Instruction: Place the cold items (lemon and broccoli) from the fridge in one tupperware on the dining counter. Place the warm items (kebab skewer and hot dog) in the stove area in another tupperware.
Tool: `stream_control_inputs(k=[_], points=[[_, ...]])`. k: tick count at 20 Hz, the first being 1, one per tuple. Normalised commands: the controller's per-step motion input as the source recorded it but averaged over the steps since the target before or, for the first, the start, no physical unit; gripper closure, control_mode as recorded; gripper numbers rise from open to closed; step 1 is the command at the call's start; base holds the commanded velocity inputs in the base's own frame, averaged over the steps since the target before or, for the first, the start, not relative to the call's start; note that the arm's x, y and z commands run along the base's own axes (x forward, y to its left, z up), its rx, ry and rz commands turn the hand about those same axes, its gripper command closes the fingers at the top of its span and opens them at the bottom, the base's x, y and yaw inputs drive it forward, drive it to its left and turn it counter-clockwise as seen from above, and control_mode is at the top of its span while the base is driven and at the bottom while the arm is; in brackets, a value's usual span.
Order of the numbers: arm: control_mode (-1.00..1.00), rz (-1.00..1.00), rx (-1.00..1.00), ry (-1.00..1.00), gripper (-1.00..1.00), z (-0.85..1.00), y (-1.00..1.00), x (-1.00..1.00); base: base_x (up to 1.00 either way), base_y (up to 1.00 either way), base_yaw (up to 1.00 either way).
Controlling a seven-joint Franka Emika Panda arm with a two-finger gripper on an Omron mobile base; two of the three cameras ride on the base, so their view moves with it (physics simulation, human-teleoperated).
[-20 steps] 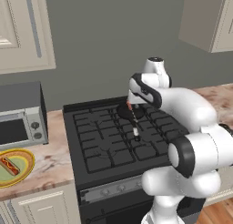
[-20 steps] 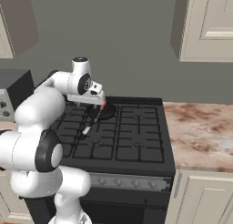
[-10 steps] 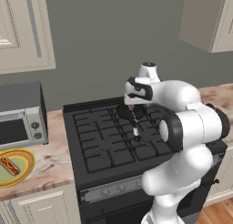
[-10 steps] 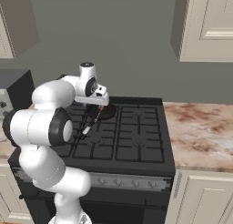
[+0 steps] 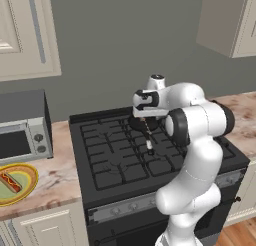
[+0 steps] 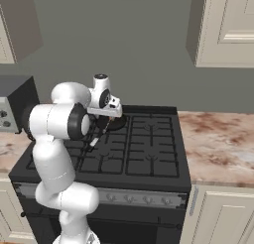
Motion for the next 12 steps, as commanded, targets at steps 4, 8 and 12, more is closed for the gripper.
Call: stream_control_inputs(k=[4,8,12], points=[[-1.00,0.00,0.00,0.02,-1.00,-0.33,0.00,0.45,0.00,0.00,0.00],[-1.00,0.00,0.00,0.00,-1.00,-0.24,0.03,0.29,0.00,0.00,0.00],[-1.00,0.00,0.00,0.00,-1.00,-0.24,0.04,0.21,0.00,0.00,0.00]])
